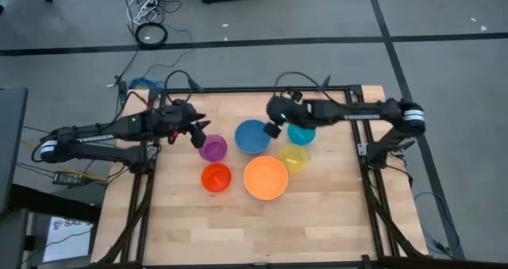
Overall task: Nest bowls inside each other
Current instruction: Stack the dark blue bowl on top of the light orange bowl
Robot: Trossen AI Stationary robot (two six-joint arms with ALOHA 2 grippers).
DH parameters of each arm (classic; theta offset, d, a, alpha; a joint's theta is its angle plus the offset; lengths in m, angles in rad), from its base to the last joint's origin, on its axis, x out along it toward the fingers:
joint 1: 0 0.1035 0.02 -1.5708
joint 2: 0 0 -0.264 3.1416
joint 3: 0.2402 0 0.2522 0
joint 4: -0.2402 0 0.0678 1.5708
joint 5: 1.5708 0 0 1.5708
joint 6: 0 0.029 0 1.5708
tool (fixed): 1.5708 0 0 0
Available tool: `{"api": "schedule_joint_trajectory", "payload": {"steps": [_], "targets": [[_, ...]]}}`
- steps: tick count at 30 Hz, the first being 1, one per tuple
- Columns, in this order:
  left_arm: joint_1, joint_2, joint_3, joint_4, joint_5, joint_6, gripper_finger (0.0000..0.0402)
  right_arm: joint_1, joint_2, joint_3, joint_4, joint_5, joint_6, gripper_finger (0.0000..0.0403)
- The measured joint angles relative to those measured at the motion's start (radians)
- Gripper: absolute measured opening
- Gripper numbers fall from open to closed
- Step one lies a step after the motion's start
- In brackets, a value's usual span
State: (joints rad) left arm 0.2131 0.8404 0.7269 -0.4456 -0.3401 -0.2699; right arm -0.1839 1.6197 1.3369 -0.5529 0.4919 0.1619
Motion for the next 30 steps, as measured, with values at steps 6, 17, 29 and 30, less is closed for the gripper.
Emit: {"api": "schedule_joint_trajectory", "payload": {"steps": [6, 17, 29, 30], "targets": [[0.000, 0.016, 0.000, 0.052, -0.002, 0.005, 0.0149, -0.107, 0.231, 0.192, -0.156, -0.181, 0.055, 0.0122], [0.000, 0.019, 0.000, 0.064, -0.002, 0.031, 0.0149, -0.159, 0.414, 0.273, -0.223, -0.310, 0.049, 0.0196], [0.001, 0.018, -0.001, 0.066, -0.003, 0.032, 0.0149, -0.160, 0.394, 0.272, -0.176, -0.319, 0.053, 0.0208], [0.001, 0.018, -0.001, 0.066, -0.003, 0.032, 0.0149, -0.160, 0.383, 0.272, -0.163, -0.332, 0.051, 0.0208]]}}
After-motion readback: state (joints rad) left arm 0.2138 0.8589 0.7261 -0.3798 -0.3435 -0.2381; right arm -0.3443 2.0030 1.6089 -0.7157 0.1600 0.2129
